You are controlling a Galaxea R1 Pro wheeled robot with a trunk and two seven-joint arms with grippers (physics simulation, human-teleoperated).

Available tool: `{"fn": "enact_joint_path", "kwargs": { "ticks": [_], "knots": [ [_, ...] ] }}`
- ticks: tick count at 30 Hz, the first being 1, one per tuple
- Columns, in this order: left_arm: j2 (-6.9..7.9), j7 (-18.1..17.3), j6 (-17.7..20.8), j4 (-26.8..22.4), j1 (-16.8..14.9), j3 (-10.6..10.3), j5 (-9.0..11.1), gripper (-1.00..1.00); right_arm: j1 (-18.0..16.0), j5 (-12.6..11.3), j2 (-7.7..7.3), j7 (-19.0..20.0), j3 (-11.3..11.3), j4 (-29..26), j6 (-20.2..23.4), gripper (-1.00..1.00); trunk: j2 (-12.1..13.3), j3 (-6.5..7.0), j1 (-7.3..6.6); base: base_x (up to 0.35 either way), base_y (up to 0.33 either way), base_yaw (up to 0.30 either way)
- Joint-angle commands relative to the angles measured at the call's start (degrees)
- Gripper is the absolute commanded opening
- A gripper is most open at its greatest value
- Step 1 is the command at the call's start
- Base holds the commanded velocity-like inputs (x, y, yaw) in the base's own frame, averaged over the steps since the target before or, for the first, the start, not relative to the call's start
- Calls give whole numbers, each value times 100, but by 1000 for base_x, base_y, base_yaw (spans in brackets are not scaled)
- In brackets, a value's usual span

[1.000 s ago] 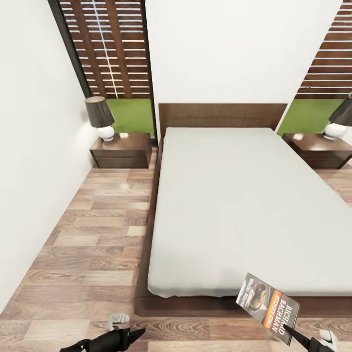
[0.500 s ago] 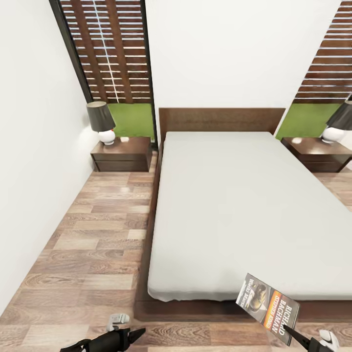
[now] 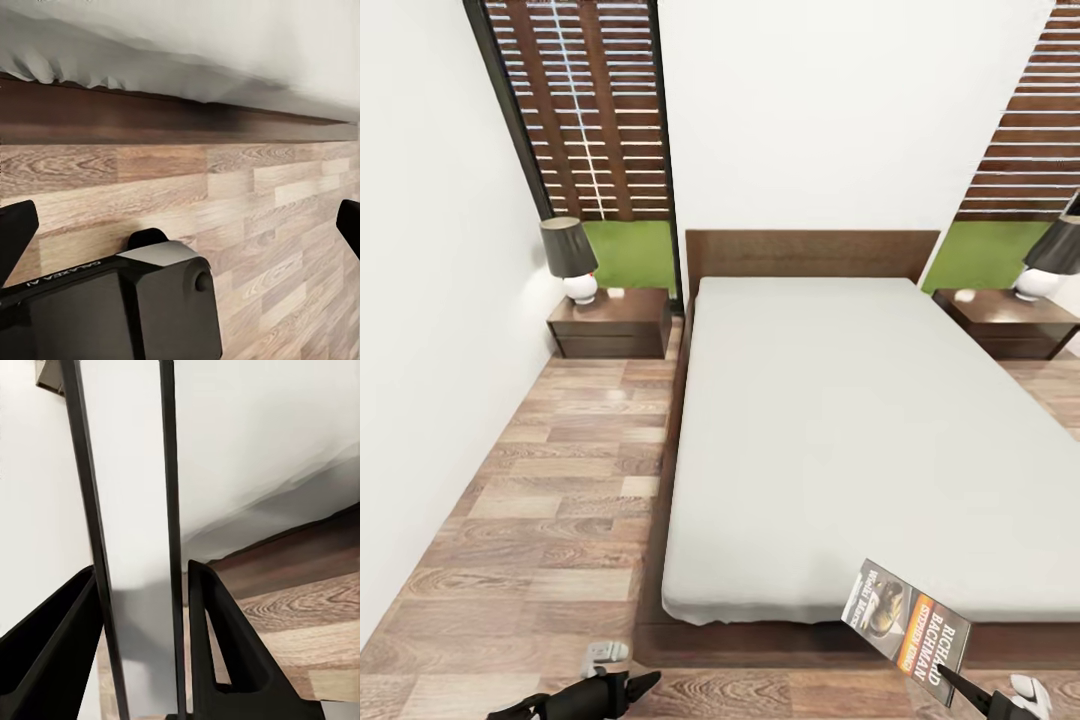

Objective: In the bedroom, move the book from the bed onto either nightstand, and place the two sandals side by side next to the bed.

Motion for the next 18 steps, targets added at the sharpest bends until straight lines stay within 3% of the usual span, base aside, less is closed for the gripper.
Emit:
{"fn": "enact_joint_path", "kwargs": {
  "ticks": [1, 7, 18],
  "knots": [
    [-10, 57, -32, 11, -5, 29, -27, 100, -3, -42, 3, 20, 7, 3, 59, -100, -10, 0, 3, 0, 0, 0],
    [-80, 415, -33, 9, -5, 29, -36, 100, -3, -42, 9, 19, 9, 3, 58, -100, -10, 56, 3, 0, 0, 0],
    [-120, 548, -28, 8, -2, 29, -93, 100, -3, -42, 10, 18, 4, 5, -57, -100, -10, 158, 3, 0, 0, 0]
  ]
}}
